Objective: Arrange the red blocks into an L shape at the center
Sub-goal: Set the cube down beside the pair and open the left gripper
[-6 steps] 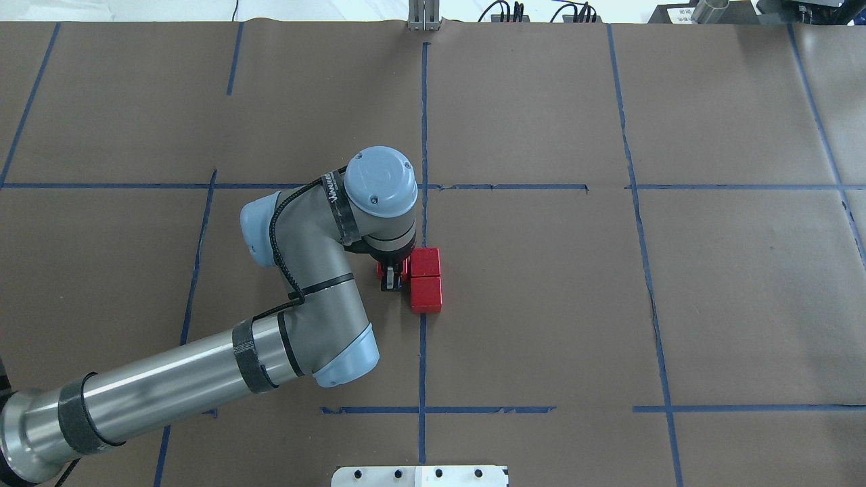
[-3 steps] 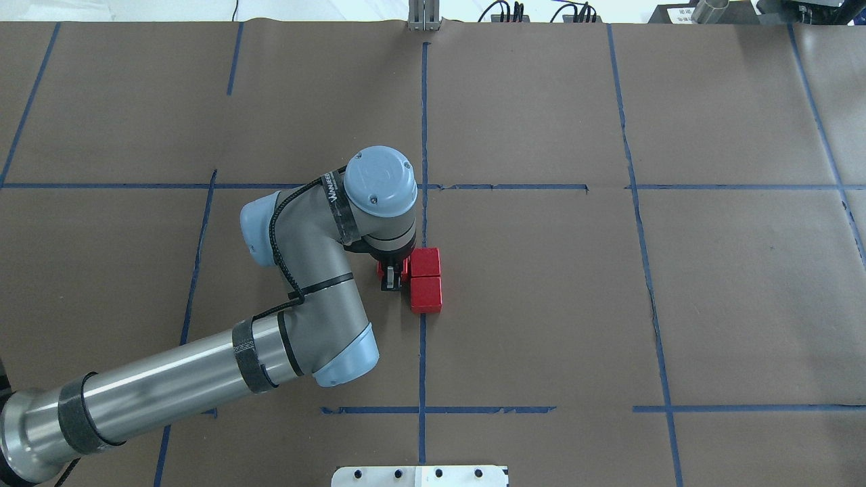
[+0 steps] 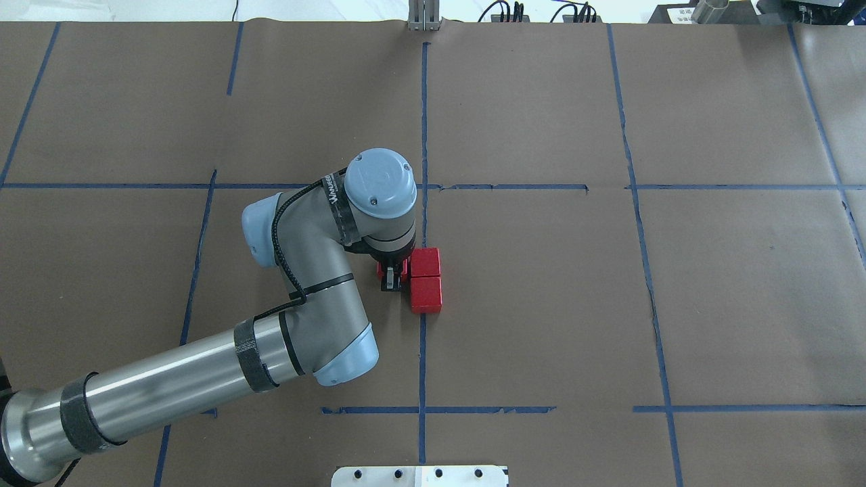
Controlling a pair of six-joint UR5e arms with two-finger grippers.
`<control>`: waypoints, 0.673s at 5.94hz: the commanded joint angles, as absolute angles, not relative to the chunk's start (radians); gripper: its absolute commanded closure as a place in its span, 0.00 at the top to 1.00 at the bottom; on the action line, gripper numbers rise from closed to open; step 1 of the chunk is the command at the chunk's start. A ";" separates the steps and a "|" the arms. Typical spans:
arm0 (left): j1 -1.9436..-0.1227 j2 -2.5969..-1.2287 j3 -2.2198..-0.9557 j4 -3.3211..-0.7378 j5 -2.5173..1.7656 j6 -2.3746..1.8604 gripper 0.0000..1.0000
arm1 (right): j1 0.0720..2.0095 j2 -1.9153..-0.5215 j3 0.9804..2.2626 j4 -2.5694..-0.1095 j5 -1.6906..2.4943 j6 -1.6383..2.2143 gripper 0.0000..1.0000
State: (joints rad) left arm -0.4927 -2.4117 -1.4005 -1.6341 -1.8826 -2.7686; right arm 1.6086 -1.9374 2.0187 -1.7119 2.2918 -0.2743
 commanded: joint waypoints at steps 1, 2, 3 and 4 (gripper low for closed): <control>-0.492 -2.413 -1.399 -1.635 -1.884 -2.761 0.46 | 1.608 -1.937 2.019 -1.712 2.292 -0.275 1.00; -0.492 -2.411 -1.399 -1.637 -1.884 -2.757 0.50 | 1.608 -1.937 2.019 -1.712 2.292 -0.273 1.00; -0.492 -2.411 -1.399 -1.649 -1.885 -2.743 0.55 | 1.608 -1.937 2.019 -1.712 2.292 -0.275 1.00; -0.492 -2.411 -1.401 -1.649 -1.885 -2.720 1.00 | 1.608 -1.937 2.017 -1.712 2.292 -0.273 1.00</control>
